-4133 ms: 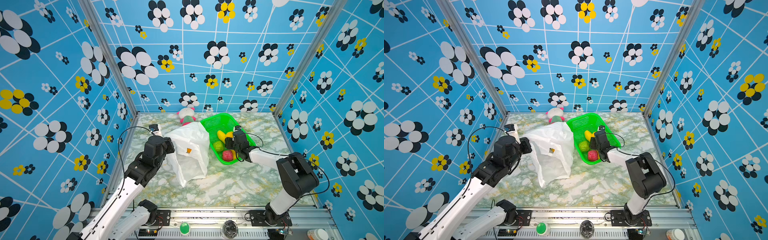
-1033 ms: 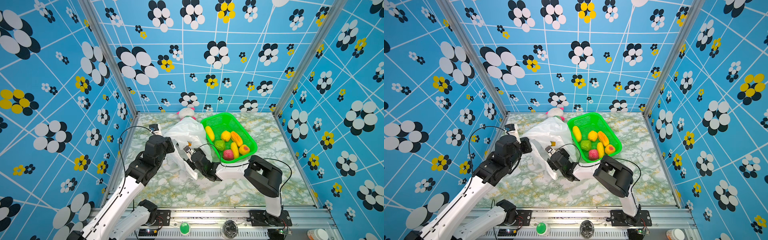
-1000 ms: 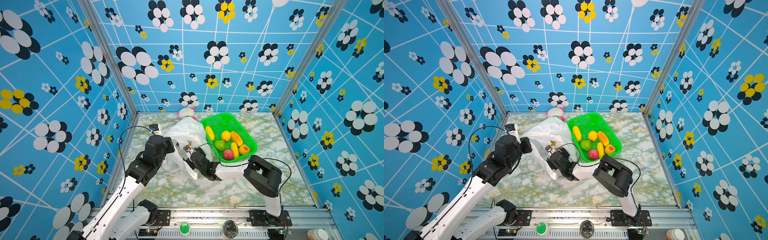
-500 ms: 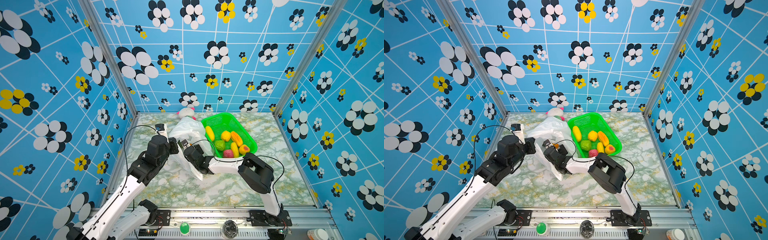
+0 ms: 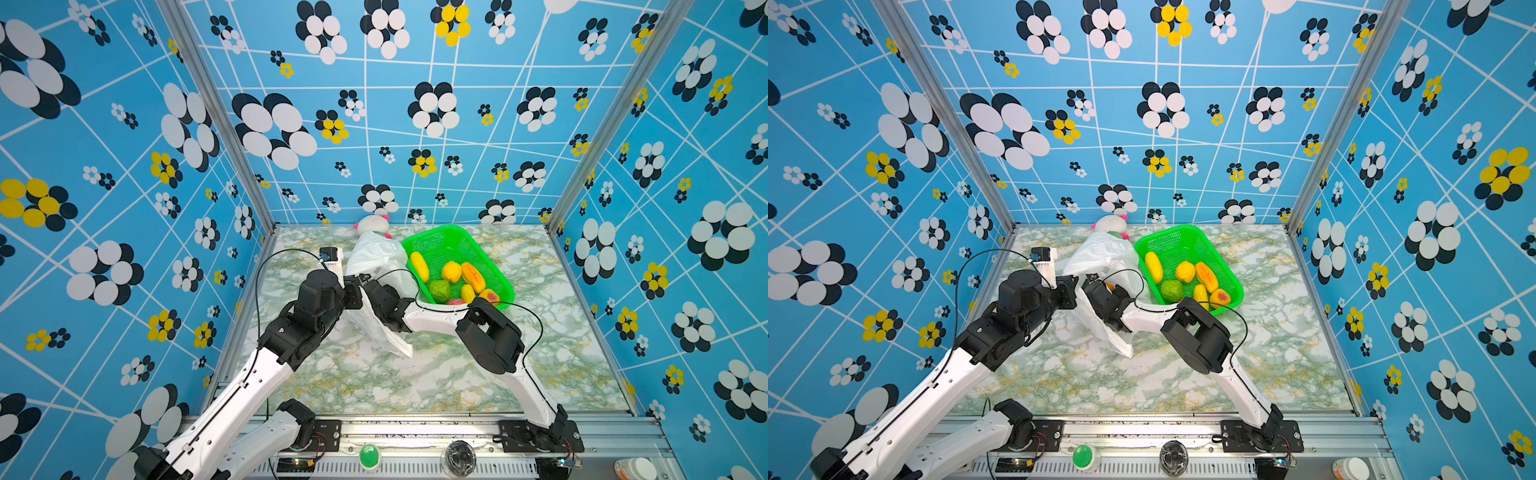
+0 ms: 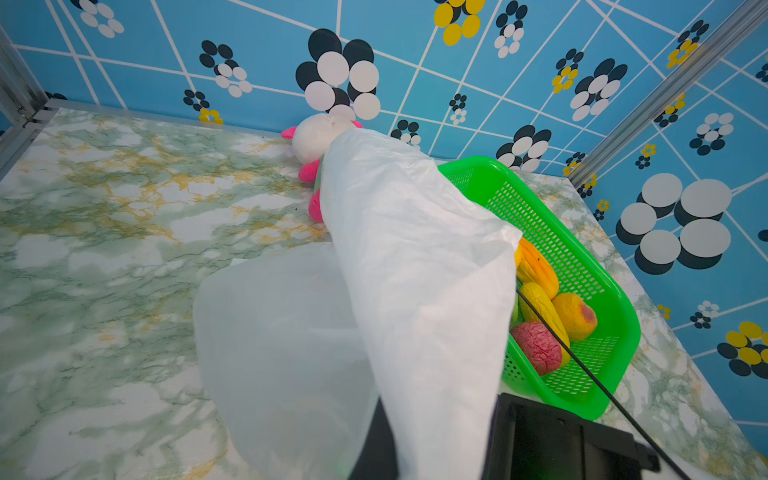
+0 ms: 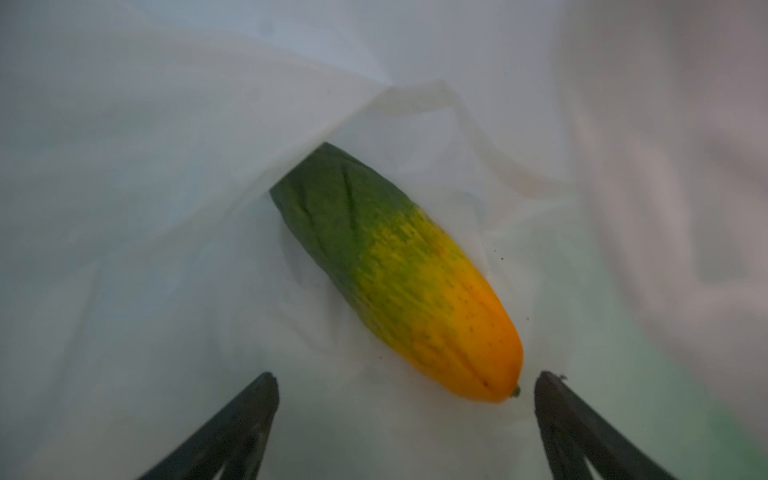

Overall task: Untie the knot of the plastic bag and take out the fruit
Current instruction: 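Lower the right gripper into the bag toward the green-orange mango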

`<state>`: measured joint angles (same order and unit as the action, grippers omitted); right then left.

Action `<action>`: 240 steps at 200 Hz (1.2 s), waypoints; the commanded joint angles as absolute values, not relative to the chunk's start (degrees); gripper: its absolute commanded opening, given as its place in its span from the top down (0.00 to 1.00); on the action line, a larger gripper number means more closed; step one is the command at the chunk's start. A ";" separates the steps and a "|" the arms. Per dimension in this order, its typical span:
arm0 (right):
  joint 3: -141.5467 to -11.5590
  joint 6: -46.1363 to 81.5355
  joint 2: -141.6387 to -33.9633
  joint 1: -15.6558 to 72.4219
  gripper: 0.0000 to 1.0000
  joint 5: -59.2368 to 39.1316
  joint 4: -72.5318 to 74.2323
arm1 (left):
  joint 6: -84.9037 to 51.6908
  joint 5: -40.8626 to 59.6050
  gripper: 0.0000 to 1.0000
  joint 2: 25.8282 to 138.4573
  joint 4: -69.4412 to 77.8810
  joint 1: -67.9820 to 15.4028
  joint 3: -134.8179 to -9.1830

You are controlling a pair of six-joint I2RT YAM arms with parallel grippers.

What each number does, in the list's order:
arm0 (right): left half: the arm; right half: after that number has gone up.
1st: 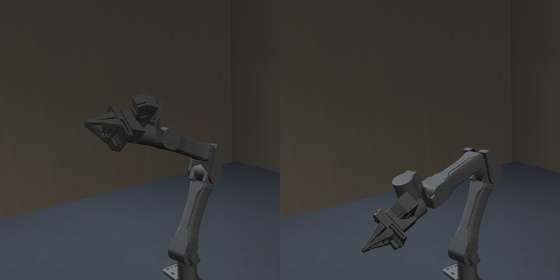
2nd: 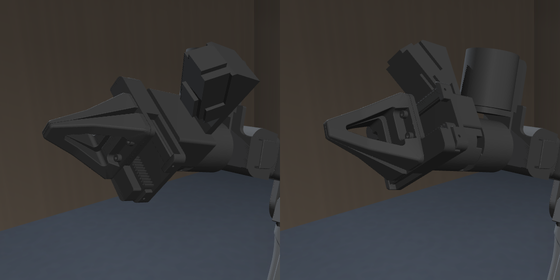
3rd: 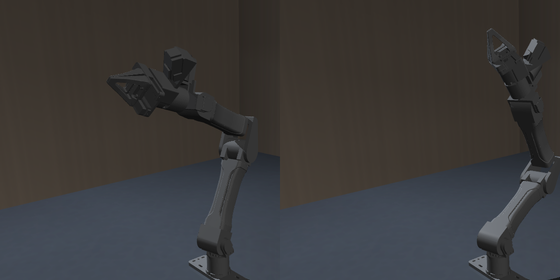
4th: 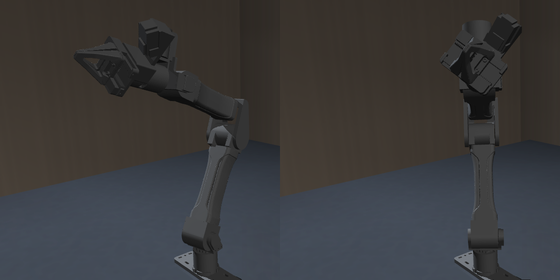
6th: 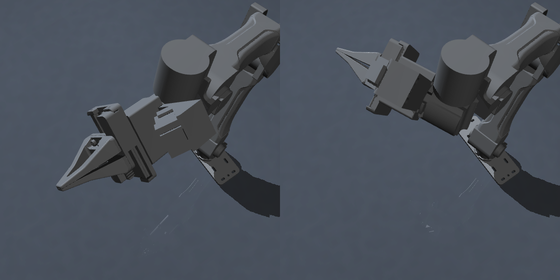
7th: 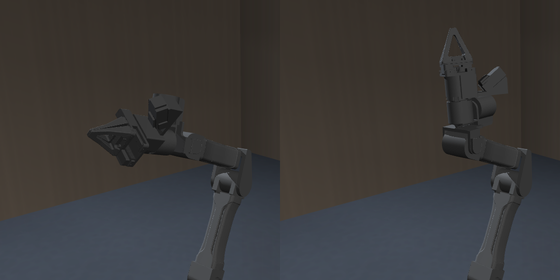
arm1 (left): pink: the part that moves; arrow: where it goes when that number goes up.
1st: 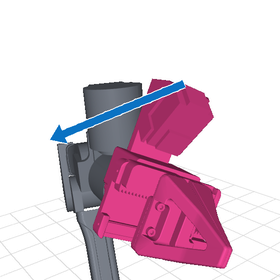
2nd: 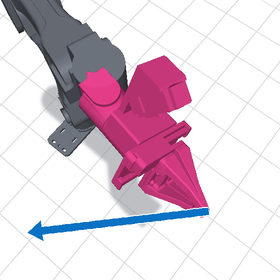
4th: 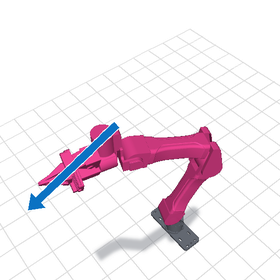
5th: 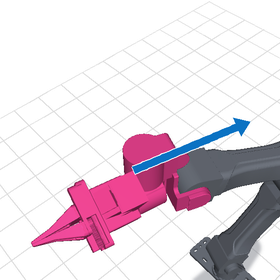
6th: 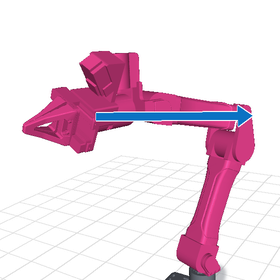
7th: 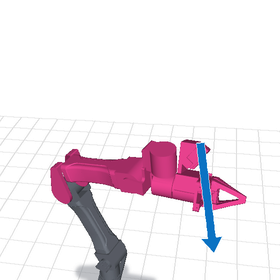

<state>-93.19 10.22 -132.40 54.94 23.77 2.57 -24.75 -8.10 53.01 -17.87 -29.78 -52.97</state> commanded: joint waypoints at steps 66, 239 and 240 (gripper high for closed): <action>-92.21 9.54 -131.32 53.50 0.61 15.23 2.41 | -25.41 -14.32 0.99 53.50 -20.74 -30.15 -55.31; -66.31 19.74 -115.23 68.21 0.61 34.43 29.38 | -28.03 -25.84 0.96 50.47 -23.26 -27.77 -53.01; -66.42 19.71 -115.36 68.16 0.60 34.48 29.37 | -28.04 -25.84 0.96 50.46 -23.23 -27.77 -52.96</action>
<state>-62.41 19.09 -111.92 69.04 27.20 31.59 -27.29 -24.12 51.92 -22.72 -28.18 -54.24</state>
